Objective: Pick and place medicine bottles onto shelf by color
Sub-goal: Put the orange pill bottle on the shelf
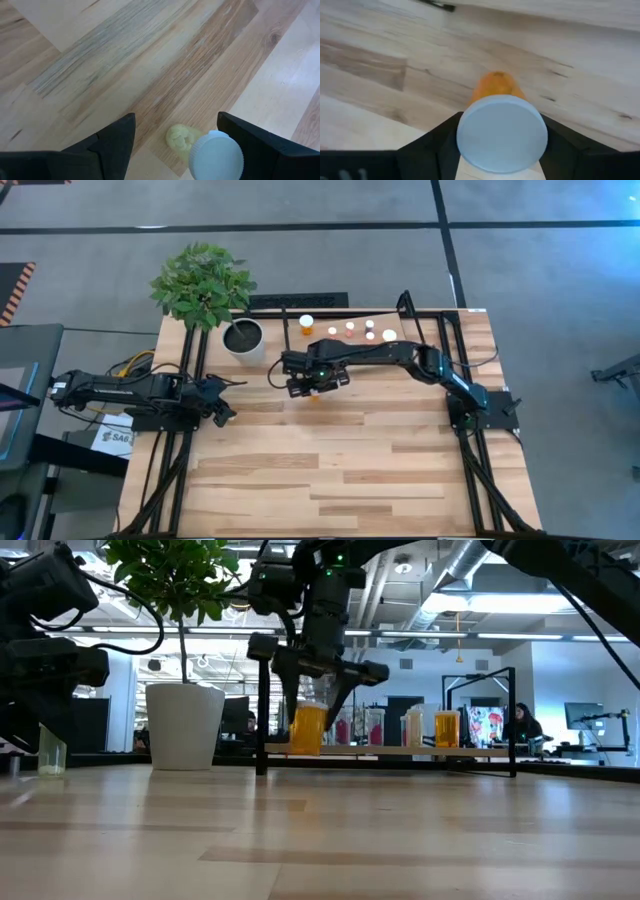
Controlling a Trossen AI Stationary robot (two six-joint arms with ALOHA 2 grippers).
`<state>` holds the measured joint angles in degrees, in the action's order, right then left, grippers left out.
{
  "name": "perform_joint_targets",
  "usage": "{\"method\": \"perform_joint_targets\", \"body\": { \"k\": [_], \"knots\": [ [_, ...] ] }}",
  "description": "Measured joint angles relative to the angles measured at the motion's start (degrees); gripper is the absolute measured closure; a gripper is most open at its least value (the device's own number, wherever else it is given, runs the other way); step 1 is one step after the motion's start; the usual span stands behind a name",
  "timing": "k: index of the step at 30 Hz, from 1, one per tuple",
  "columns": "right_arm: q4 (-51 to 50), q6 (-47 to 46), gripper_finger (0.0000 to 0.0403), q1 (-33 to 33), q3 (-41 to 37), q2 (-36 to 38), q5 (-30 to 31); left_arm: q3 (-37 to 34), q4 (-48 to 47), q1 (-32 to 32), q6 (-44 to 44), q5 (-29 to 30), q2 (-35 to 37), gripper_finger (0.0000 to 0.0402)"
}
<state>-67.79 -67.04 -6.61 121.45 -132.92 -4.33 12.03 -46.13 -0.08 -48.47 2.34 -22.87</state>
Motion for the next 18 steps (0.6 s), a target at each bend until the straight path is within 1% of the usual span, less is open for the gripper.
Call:
{"method": "perform_joint_targets", "body": {
  "k": [4, 7, 15, 18],
  "knots": [
    [-2.5, 0.0, 0.0184, 0.0, 0.0, 2.2, 0.0, 0.0, 0.0, 0.0, 0.0, 0.0, 0.0, 0.0135],
    [-4.9, 0.0, 0.0191, -0.3, 0.0, 4.2, 0.1, 0.0, 0.0, 0.0, 0.0, 0.1, 0.0, 0.0135],
    [-13.3, -0.4, 0.0171, -2.9, 0.0, 12.6, 0.2, 0.0, 0.0, 0.0, 0.0, 0.1, 0.0, 0.0135],
    [-16.2, -0.4, 0.0172, -4.2, 0.0, 16.1, 2.3, 0.0, 0.0, 0.0, 0.0, 0.1, 0.0, 0.0135]
  ]
}}
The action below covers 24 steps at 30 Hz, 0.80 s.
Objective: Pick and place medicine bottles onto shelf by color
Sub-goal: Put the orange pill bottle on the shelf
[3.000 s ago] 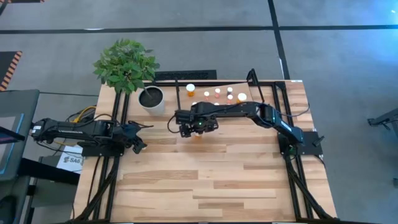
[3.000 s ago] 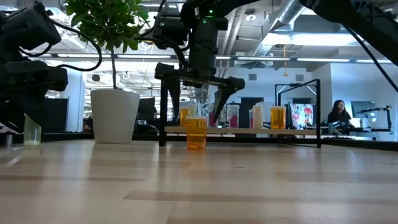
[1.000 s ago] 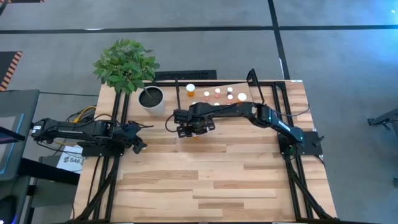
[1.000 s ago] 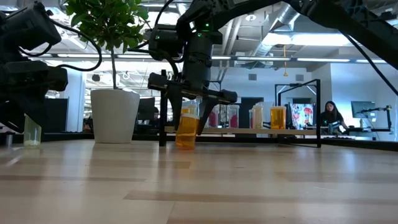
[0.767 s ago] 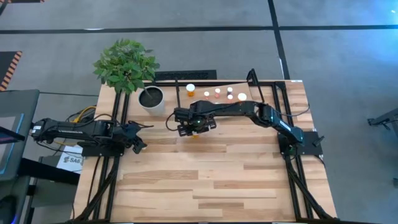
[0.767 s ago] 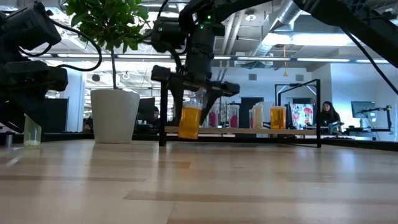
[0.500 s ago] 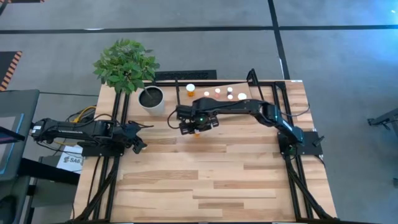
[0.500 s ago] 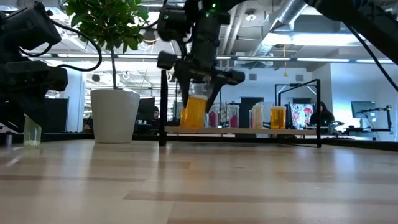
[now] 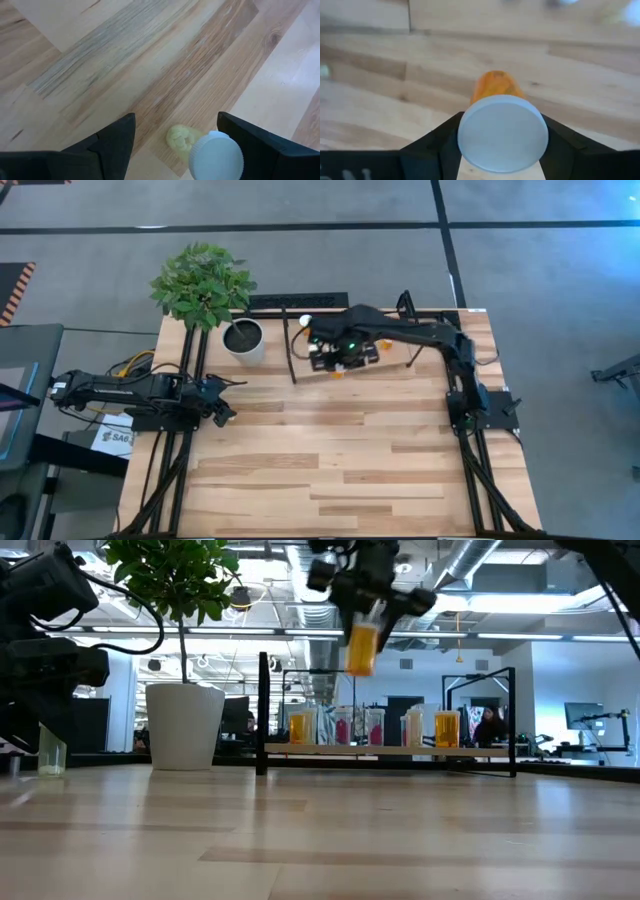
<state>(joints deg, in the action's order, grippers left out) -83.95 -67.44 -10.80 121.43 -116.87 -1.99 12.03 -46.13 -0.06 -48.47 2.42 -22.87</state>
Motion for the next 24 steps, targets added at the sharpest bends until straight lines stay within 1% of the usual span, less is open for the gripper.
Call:
{"method": "perform_joint_targets", "body": {
  "k": [6, 9, 13, 24],
  "knots": [
    [-6.0, 0.5, 0.0178, -3.5, 0.0, 5.2, 7.7, 0.0, 0.0, 0.0, 0.0, 0.0, 0.0, 0.0135],
    [-6.1, 3.9, 0.0178, -6.6, -0.9, 6.3, 8.9, 0.0, 0.0, 0.0, 0.0, 0.0, 0.0, 0.0135],
    [-6.1, 11.2, 0.0179, -11.9, -0.9, 6.2, 8.8, 0.0, 0.0, 0.0, 0.0, 0.0, 0.0, 0.0135],
    [-6.1, 35.3, 0.0178, -27.1, -0.9, 5.7, 8.3, 0.0, 0.0, 0.0, 0.0, 0.0, 0.0, 0.0135]
  ]
}}
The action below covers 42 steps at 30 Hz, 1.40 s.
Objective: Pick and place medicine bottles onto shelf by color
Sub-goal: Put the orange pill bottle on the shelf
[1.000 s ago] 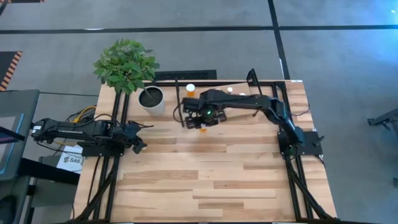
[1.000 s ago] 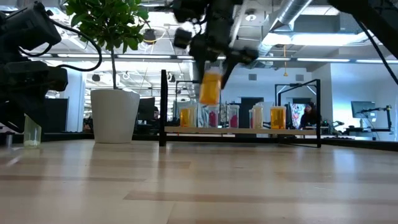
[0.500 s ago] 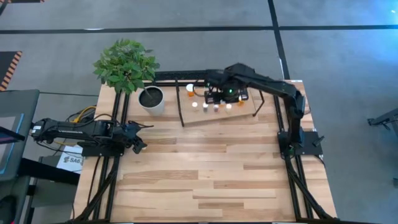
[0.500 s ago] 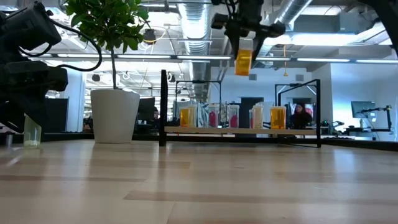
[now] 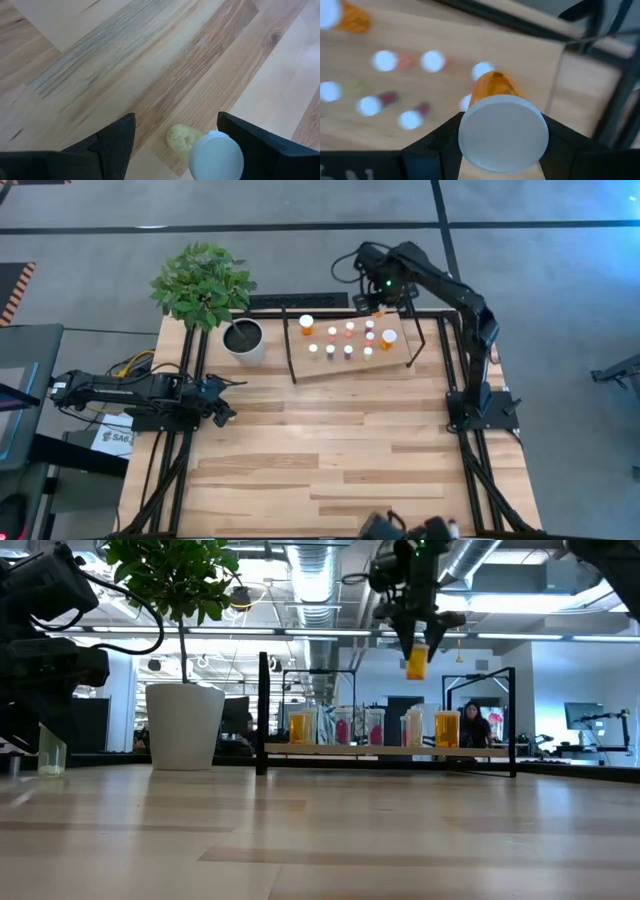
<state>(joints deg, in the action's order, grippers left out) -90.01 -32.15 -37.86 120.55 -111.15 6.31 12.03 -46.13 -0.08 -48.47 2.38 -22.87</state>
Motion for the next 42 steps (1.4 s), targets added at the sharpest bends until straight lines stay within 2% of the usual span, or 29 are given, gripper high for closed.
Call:
{"method": "perform_joint_targets", "body": {
  "k": [4, 9, 17, 42],
  "knots": [
    [0.3, 7.1, 0.0177, -3.4, -0.9, -0.8, 1.0, 0.0, 0.0, 0.0, 0.0, 0.0, 0.0, 0.0135],
    [2.8, 13.8, 0.0177, -5.3, -6.3, -0.8, 1.2, 0.0, 0.0, 0.0, 0.0, 0.0, 0.0, 0.0135],
    [11.2, 22.6, 0.0177, -5.4, -13.8, -0.8, 1.2, 0.0, 0.0, 0.0, 0.0, 0.0, 0.0, 0.0135],
    [21.3, 40.2, 0.0177, -6.0, -21.4, -0.7, 1.6, 0.0, 0.0, 0.0, 0.0, 0.0, 0.0, 0.0135]
  ]
}}
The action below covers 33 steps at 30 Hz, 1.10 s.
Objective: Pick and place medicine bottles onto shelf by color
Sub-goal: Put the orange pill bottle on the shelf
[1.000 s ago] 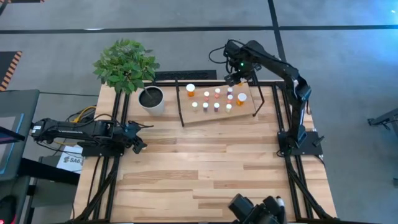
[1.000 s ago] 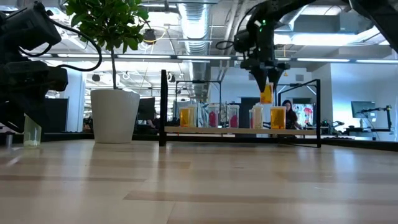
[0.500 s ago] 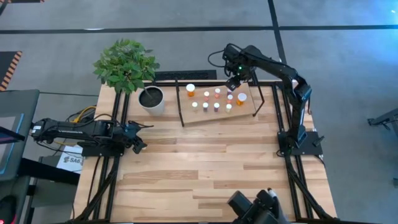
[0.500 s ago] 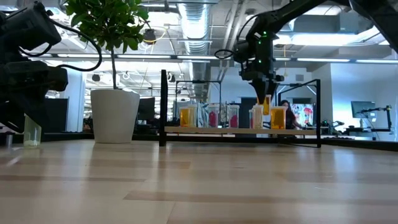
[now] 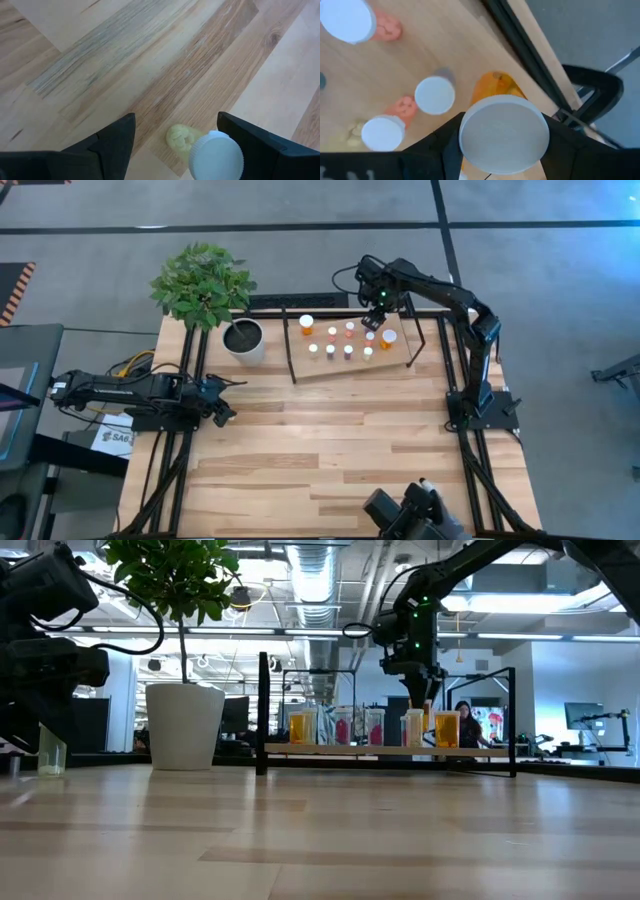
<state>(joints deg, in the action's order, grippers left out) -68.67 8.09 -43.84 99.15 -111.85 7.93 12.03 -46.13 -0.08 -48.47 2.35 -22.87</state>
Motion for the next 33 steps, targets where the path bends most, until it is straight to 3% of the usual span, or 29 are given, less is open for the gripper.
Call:
{"method": "perform_joint_targets", "body": {
  "k": [10, 33],
  "knots": [
    [0.4, 6.0, 0.0177, 0.0, 0.0, 0.0, 0.1, 0.0, 0.0, 0.0, 0.0, 0.0, 0.0, 0.0135],
    [3.1, 5.1, 0.0166, 0.3, -3.2, 0.0, -0.1, 0.0, 0.0, 0.0, 0.0, 0.0, 0.0, 0.0135]
  ]
}}
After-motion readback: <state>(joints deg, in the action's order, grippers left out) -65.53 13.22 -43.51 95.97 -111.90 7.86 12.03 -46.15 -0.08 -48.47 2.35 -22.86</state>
